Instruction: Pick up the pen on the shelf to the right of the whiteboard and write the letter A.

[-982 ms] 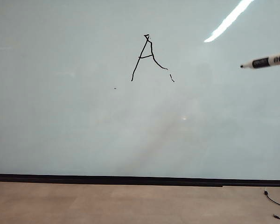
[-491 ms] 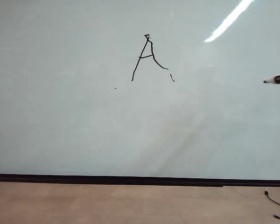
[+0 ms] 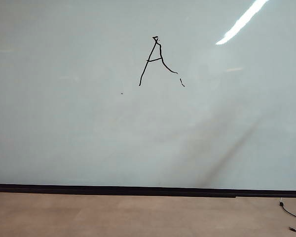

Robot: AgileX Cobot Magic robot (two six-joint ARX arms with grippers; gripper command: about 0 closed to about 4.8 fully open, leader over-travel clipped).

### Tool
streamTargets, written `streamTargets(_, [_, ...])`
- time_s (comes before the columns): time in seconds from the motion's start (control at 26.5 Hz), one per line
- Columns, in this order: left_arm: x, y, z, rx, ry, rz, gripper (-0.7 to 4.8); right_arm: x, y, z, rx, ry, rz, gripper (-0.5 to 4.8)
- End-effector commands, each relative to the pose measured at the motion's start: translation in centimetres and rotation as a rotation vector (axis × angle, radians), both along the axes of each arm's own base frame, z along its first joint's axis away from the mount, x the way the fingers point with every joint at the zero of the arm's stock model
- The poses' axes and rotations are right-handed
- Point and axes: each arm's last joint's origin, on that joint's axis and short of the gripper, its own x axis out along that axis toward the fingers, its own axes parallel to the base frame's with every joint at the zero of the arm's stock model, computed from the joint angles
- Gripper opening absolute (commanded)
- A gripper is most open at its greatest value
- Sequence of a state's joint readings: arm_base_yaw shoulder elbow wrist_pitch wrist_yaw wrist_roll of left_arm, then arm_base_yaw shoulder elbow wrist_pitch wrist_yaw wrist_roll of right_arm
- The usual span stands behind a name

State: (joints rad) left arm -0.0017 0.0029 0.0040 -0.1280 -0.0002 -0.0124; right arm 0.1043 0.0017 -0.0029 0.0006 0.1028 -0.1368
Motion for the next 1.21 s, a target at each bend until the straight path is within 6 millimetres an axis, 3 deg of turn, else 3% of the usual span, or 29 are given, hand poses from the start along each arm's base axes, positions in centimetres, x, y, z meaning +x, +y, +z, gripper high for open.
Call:
streamTargets(0.04, [0.0, 0.0, 0.2, 0.004, -0.011, -0.004, -0.04, 0.0, -0.5, 0.3, -0.001, -0.019, 0.026, -0.05])
streamTargets(0.38, [0.0, 0.0, 0.2, 0.004, -0.011, -0.004, -0.04, -0.1, -1.9, 0.7, 0.086, -0.063, -0.032, -0.05])
streamTargets(1.21, [0.0, 0.0, 0.2, 0.004, -0.011, -0.004, -0.05, -0.1, -1.9, 0.6, 0.128, -0.058, -0.041, -0.04])
